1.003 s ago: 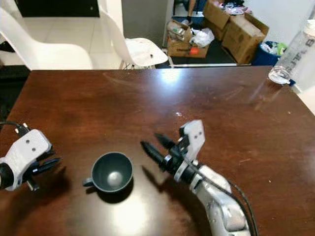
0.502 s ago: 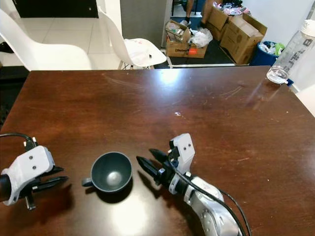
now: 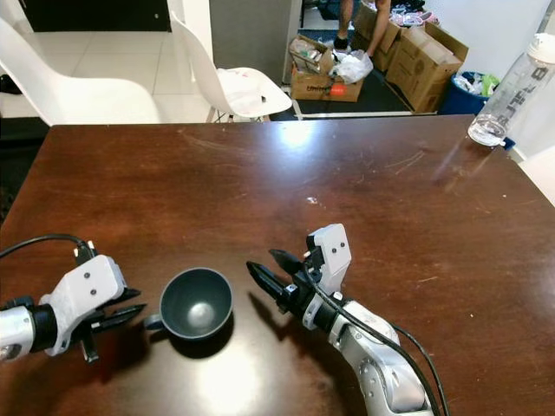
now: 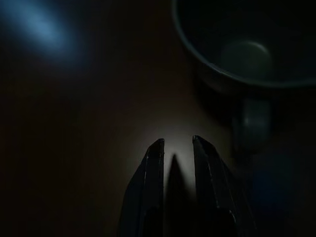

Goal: Setting the table

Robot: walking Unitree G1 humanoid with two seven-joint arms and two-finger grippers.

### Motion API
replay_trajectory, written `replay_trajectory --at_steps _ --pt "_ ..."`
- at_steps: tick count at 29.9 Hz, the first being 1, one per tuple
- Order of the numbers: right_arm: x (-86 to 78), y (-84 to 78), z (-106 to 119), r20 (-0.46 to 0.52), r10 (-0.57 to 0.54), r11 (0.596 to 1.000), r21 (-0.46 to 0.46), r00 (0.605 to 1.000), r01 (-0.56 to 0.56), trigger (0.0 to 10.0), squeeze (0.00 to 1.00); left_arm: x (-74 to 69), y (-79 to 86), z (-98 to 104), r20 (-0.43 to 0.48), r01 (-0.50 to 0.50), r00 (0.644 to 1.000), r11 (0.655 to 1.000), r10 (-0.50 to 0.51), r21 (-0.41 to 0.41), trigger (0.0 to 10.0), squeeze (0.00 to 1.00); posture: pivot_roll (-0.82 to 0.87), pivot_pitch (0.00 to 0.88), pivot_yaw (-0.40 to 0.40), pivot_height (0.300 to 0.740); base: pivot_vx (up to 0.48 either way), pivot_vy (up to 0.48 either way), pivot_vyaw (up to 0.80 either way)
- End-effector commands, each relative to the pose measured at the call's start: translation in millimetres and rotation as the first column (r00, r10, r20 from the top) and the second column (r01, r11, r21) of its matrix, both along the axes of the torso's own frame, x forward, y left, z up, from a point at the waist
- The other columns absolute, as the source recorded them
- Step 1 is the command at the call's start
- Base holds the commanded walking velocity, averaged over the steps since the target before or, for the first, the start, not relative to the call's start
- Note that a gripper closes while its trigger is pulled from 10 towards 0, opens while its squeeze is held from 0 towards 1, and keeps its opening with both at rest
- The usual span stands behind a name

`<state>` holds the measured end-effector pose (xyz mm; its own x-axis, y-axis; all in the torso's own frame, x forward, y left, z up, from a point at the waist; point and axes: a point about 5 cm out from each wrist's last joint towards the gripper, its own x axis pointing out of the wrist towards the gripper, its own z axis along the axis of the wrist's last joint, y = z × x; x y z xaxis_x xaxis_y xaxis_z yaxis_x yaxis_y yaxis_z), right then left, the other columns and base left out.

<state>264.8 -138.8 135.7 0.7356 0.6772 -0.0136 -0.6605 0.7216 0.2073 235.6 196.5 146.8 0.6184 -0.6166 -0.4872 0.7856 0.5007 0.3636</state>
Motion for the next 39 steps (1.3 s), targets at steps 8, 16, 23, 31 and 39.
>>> replay_trajectory --at_steps 8,16,23,31,39 --pt "-1.0 -3.3 -2 -0.011 -0.011 1.000 0.005 1.000 0.011 10.0 0.00 -19.0 0.0 3 -0.095 0.100 0.990 0.994 -0.103 -0.040 10.0 0.00 0.00 0.091 0.078 0.740 0.000 0.000 0.00" --pt "3.6 -0.6 1 0.001 -0.001 1.000 0.004 1.000 0.001 10.0 0.00 -14.2 -15.8 4 -0.072 0.104 0.991 0.988 -0.112 -0.114 10.0 0.00 -0.01 0.089 0.077 0.740 0.000 0.000 0.00" --pt "5.1 -2.2 2 0.005 0.001 1.000 -0.001 1.000 -0.001 10.0 0.00 -22.0 -20.0 6 -0.109 0.160 0.979 0.978 -0.174 -0.133 10.0 0.00 -0.01 0.087 0.079 0.740 0.000 0.000 0.00" --pt "7.0 -1.2 6 0.019 0.011 1.000 -0.004 1.000 -0.011 10.0 0.00 -30.1 -25.0 2 -0.159 0.229 0.956 0.965 -0.248 -0.132 10.0 0.00 -0.01 0.085 0.084 0.740 0.000 0.000 0.00" --pt "-2.7 -15.9 10 0.033 -0.010 0.999 -0.052 0.999 0.011 10.0 0.00 3.4 -8.9 7 -0.034 0.086 0.996 0.995 -0.088 -0.051 10.0 0.00 -0.03 0.087 0.083 0.740 0.000 0.000 0.00"
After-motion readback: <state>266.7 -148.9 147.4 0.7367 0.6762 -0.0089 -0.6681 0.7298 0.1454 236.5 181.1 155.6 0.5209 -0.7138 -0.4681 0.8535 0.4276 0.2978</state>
